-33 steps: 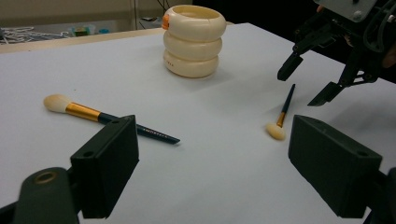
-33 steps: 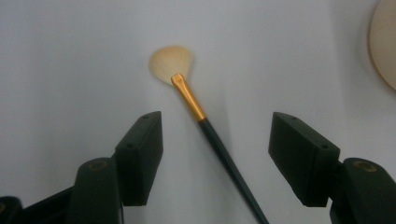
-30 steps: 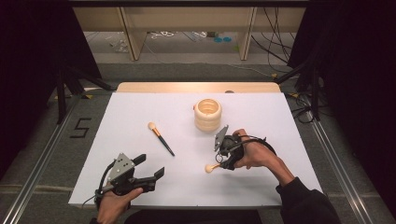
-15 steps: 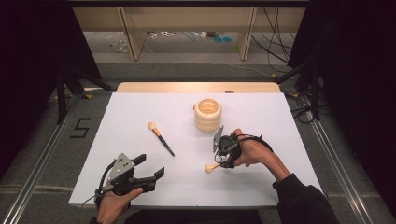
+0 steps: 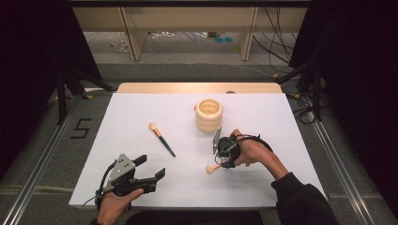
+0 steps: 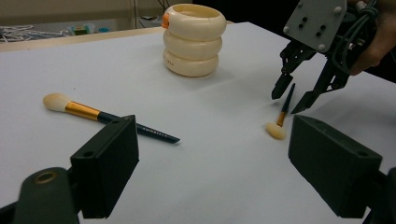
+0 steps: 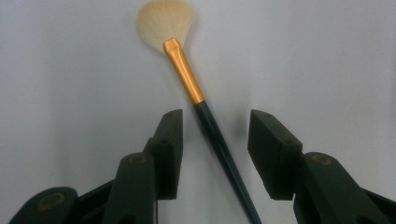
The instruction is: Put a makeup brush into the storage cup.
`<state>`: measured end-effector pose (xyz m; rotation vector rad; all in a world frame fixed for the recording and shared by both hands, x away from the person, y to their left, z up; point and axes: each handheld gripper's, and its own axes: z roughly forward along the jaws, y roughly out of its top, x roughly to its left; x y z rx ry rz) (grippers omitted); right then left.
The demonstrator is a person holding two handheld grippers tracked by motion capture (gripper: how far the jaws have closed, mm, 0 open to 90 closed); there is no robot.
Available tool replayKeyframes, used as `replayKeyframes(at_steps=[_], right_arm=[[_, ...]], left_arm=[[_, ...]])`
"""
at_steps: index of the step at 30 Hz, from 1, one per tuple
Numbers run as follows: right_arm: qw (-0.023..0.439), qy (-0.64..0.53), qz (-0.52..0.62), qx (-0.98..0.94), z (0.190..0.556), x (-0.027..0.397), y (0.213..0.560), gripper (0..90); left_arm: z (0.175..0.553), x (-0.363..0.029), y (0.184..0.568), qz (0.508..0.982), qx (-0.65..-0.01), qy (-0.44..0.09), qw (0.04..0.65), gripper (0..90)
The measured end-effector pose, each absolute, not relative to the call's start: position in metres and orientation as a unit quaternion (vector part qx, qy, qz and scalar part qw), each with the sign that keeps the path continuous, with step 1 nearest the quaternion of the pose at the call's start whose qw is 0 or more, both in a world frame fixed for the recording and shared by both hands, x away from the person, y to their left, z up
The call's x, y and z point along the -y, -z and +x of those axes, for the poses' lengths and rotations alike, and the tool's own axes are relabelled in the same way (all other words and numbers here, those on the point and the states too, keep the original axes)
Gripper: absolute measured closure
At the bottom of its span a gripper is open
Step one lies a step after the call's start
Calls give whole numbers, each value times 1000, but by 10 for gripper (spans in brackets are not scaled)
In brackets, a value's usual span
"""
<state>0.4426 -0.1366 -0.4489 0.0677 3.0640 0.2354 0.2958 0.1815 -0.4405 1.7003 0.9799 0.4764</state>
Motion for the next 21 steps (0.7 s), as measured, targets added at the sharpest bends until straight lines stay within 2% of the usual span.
replayKeyframes(at_steps=[21], right_arm=[[18, -54, -4, -998, 451, 132, 453, 662]], left_arm=[[296, -182, 441, 713, -413, -200, 531, 160]])
